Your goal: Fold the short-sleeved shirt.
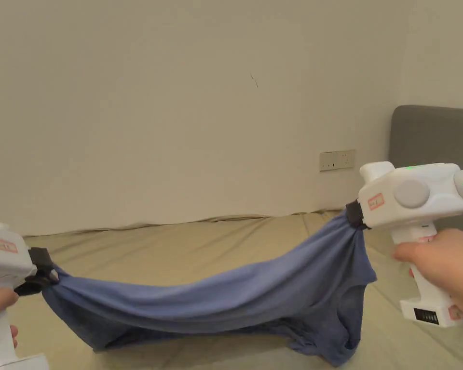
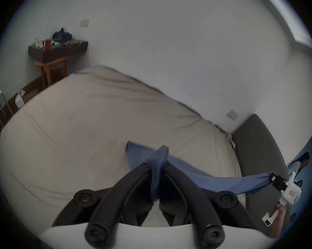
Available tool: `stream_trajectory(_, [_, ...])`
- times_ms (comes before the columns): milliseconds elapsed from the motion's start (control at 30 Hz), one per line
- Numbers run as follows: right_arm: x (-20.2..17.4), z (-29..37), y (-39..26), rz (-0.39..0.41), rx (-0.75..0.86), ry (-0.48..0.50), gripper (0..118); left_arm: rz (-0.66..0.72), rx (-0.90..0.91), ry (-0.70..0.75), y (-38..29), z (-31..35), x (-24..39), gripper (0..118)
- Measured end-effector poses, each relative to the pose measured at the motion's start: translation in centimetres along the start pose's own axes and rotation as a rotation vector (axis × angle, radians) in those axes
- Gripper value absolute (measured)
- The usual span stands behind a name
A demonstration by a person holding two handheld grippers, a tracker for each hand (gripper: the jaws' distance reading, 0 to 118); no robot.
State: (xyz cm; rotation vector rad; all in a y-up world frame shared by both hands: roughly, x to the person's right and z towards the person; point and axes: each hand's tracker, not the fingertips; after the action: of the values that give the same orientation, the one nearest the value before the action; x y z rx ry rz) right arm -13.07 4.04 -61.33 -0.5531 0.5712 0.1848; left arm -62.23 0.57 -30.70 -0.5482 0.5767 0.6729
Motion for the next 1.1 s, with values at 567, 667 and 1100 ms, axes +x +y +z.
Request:
stream_trajectory(567, [1.6,7.0,-24.9,-0.077,-0.09,0.149,4,0.007,-0.207,-0.03,-17.9,4.2,-10.7,4])
stream_trajectory(667, [2.6,9.8,-27.3,-0.123,-0.077,0.148,4,-0.001,-0.224,-0.023,-19.5,5.7,-11.8,4])
stream_trajectory(1100, [3.5,18.7,-33.3,-0.06,-0.198,0.121,4,-0.077,-0.359,-0.034,-24.4,11.7,-14.8,4])
